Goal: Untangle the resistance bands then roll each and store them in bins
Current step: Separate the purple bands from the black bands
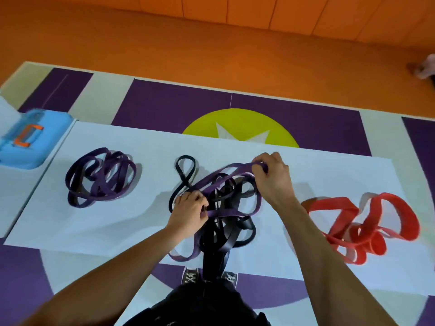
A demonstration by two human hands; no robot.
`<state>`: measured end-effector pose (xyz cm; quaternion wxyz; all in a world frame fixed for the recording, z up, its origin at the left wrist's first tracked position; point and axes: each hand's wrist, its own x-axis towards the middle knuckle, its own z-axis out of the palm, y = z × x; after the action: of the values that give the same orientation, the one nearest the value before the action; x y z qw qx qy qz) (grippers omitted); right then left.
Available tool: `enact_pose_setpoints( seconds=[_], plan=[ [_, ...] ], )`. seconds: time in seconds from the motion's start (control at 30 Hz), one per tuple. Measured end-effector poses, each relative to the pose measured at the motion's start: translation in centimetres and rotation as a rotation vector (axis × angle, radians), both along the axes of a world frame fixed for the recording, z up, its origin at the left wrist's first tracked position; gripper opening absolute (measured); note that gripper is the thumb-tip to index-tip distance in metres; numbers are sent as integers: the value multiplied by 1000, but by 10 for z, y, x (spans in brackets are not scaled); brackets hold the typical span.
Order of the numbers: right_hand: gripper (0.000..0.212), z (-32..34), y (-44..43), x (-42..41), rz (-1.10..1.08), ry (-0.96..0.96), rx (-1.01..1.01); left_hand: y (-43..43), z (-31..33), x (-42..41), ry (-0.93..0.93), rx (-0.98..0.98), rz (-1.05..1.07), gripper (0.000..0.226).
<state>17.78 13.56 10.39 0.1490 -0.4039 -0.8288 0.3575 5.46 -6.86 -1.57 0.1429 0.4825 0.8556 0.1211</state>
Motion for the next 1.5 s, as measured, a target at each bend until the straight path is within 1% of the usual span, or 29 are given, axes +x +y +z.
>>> enact_pose_setpoints(
  seconds=[0.03, 0.1, 0.2, 0.27, 0.33, 0.37, 0.43, 0.47, 0.53, 0.57, 0.6, 0.63, 0.7, 0.73, 0.8, 0.83, 0.87, 0.93, 0.97, 1.0, 1.03, 1.07, 1.17, 1.2, 1.3, 1.33, 1.4, 1.47, 1.5],
  plan=[
    [16, 12, 2, -4, 56, 0, 25, 7, 10, 0, -54, 44, 48, 35],
    [23, 33, 5, -13, 173, 12, 98, 25, 37, -4, -166, 133, 125, 63],
    [24, 66, 3, -29, 374, 24, 172, 46, 86, -16, -348, 217, 117, 113],
    [20, 90, -1, -40, 485, 69, 131, 56, 112, -29, -405, 218, 51, 131],
    [21, 116, -5, -46, 556, 122, 55, 64, 131, -43, -450, 245, -24, 138],
    [21, 129, -7, -49, 589, 148, -17, 66, 138, -47, -492, 260, -52, 136],
    [20, 148, -6, -52, 641, 214, -202, 69, 152, -51, -595, 266, -62, 118],
    [22, 154, -4, -54, 651, 260, -262, 70, 161, -49, -652, 281, -47, 105],
    [25, 160, 2, -58, 623, 373, -315, 72, 178, -45, -746, 375, 4, 69],
    [27, 160, 5, -61, 587, 422, -326, 73, 184, -45, -735, 417, 43, 48],
    [29, 158, 8, -64, 547, 468, -332, 73, 191, -46, -691, 421, 75, 32],
    [30, 154, 12, -67, 489, 501, -323, 72, 195, -47, -657, 411, 89, 27],
    [27, 141, 18, -73, 344, 553, -310, 70, 199, -48, -655, 393, 116, 32],
    [23, 133, 19, -75, 245, 562, -330, 69, 200, -48, -669, 402, 128, 29],
    [11, 111, 16, -77, 73, 535, -424, 67, 205, -46, -730, 485, 161, 25],
    [16, 98, 11, -76, 44, 507, -486, 67, 207, -45, -794, 545, 216, 26],
    [30, 84, 4, -75, 65, 468, -565, 68, 210, -44, -865, 609, 298, 27],
    [61, 54, -11, -72, 202, 416, -745, 70, 214, -44, -958, 709, 480, 23],
    [65, 42, -20, -71, 298, 381, -809, 71, 215, -45, -981, 749, 554, 19],
    [63, 34, -29, -68, 383, 337, -843, 72, 217, -48, -1013, 790, 615, 17],
    [58, 27, -35, -66, 424, 266, -829, 72, 219, -51, -1055, 827, 672, 15],
    [53, 20, -39, -66, 446, 200, -786, 71, 221, -57, -1100, 863, 728, 15],
    [45, -6, -43, -66, 538, -79, -584, 61, 231, -76, -1217, 978, 876, 18],
    [38, -15, -44, -62, 555, -132, -554, 57, 235, -81, -1244, 1012, 905, 17],
    [9, -32, -43, -46, 469, -114, -591, 50, 241, -89, -1250, 1031, 937, 16],
    [3, -34, -41, -44, 444, -94, -578, 46, 241, -89, -1253, 1020, 957, 18],
    [1, -33, -35, -45, 384, -40, -523, 35, 235, -94, -1278, 1013, 1035, 27],
    [4, -20, -30, -51, 266, 73, -561, 19, 223, -101, -1280, 996, 1113, 31],
    [4, -10, -27, -54, 215, 145, -584, 11, 215, -105, -1279, 956, 1129, 30]
  ],
)
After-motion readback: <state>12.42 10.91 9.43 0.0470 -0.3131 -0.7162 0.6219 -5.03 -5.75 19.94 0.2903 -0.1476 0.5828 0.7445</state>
